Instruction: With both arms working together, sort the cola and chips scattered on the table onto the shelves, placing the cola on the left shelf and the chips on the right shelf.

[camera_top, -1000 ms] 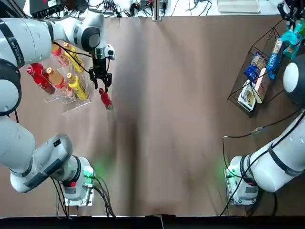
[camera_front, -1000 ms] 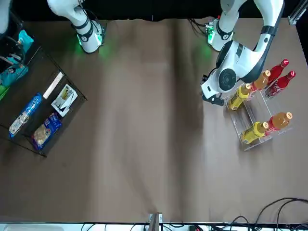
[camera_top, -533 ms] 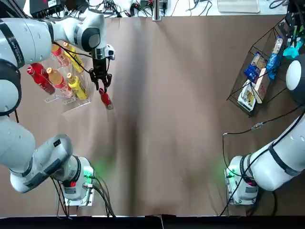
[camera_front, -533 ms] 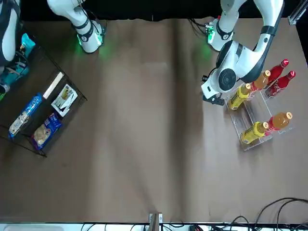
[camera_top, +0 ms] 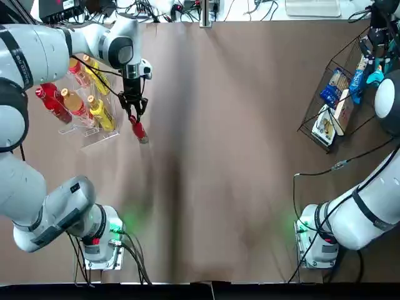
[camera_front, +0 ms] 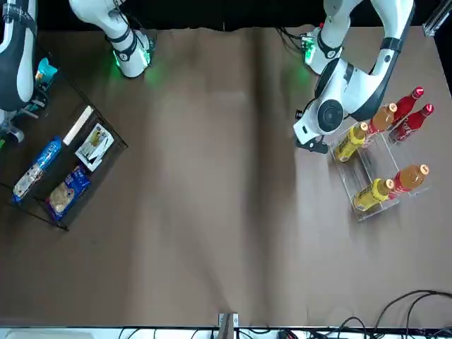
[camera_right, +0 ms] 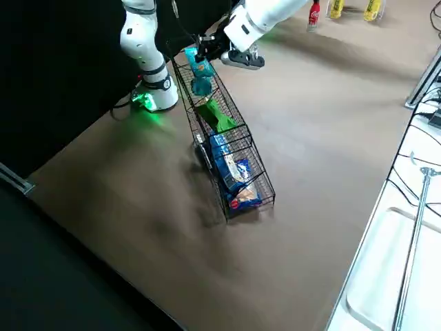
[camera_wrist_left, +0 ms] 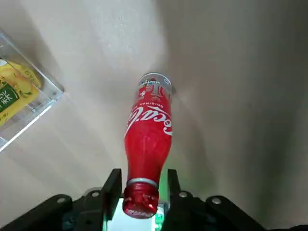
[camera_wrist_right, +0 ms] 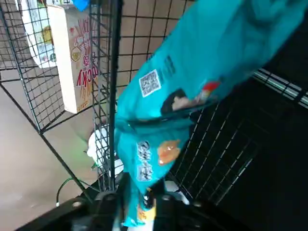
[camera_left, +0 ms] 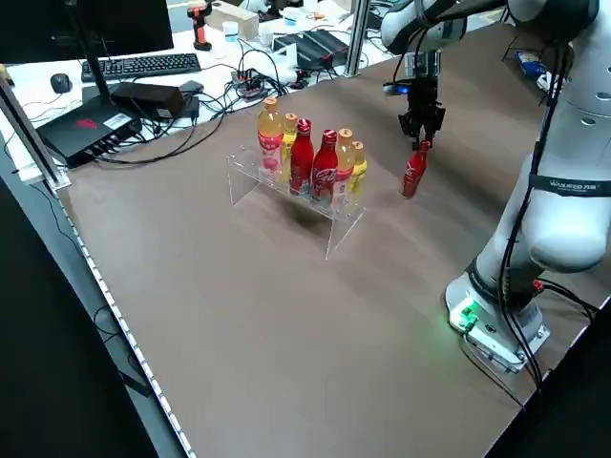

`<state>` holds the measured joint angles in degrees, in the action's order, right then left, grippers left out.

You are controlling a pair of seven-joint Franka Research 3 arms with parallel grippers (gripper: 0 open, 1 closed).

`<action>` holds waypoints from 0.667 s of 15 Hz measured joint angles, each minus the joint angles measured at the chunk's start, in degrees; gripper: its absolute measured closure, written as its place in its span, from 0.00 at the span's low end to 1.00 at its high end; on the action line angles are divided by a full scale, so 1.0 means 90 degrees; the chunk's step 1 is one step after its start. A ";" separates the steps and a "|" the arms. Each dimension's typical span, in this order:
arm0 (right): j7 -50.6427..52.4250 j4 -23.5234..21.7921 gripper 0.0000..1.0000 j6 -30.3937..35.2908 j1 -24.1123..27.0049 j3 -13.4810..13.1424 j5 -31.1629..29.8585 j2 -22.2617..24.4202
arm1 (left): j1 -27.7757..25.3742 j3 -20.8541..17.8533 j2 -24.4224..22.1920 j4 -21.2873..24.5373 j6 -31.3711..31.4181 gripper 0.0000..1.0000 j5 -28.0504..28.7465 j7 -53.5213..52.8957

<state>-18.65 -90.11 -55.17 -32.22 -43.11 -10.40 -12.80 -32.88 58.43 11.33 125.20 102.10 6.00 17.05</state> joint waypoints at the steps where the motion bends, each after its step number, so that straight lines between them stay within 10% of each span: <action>1: 0.0007 -0.0004 0.62 0.0006 0.0000 0.0002 -0.0033 0.0001 | 0.0000 0.0000 0.0000 0.0003 -0.0030 0.54 0.0000 0.0005; 3: 0.0049 0.0001 0.44 0.0049 0.0002 -0.0008 -0.0141 0.0017 | -0.0001 0.0000 0.0000 0.0010 -0.0078 0.54 0.0000 0.0007; 10: 0.0463 0.0446 0.44 -0.0333 0.0247 -0.0009 -0.0213 0.0026 | 0.0000 0.0000 0.0000 0.0016 -0.0119 0.64 0.0000 0.0010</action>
<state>-14.48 -86.10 -58.16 -30.00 -43.20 -12.31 -12.56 -32.88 58.43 11.33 125.35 101.04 5.99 17.14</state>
